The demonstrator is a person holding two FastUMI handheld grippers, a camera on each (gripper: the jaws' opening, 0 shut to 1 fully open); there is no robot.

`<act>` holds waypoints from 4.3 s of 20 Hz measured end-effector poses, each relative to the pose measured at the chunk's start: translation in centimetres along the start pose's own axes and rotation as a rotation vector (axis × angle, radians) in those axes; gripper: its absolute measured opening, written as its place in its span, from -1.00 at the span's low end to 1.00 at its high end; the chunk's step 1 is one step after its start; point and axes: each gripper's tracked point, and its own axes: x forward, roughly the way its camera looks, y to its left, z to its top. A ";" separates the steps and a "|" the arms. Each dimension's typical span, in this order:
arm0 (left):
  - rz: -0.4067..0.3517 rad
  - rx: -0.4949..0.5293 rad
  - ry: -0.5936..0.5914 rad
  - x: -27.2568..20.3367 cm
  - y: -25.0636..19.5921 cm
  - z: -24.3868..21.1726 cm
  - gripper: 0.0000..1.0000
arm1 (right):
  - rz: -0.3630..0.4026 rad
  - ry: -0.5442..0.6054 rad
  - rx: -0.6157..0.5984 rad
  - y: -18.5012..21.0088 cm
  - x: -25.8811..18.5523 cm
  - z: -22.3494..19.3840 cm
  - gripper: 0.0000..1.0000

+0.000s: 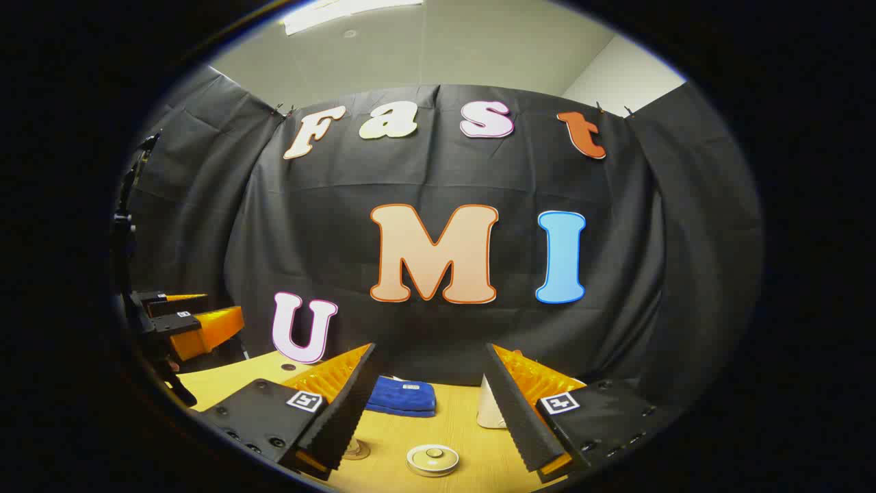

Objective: Open the teacup lid with one hand, grasp the water bottle and pour water into the teacup with the other hand; after pouring, place the water bottle on the coaster and then close the teacup lid.

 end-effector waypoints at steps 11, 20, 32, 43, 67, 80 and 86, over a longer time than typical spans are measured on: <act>0.008 0.022 -0.030 0.3 0.2 1.0 0.89 | 0.023 0.053 -0.036 0.2 0.7 -2.3 0.96; 0.029 0.023 -0.018 0.0 0.6 0.5 0.89 | 0.053 0.093 -0.056 0.5 1.7 -4.5 0.84; 0.082 0.064 -0.020 -1.5 2.4 0.9 0.84 | 0.078 0.295 -0.102 -0.7 4.4 -15.5 1.00; 0.130 0.095 0.009 -2.5 3.6 0.5 0.89 | 0.131 0.519 -0.121 -0.1 5.6 -25.0 0.94; 0.152 0.130 0.045 -2.7 4.2 -0.3 0.89 | 0.159 0.622 -0.186 0.1 5.4 -30.6 -0.10; 0.083 0.113 0.079 -2.3 2.8 -3.1 0.93 | 0.137 0.601 -0.079 0.4 5.0 -27.7 -0.33; -0.069 0.086 0.154 -2.2 -0.5 -8.4 0.94 | 0.082 0.571 -0.039 -1.4 4.2 -23.8 -0.33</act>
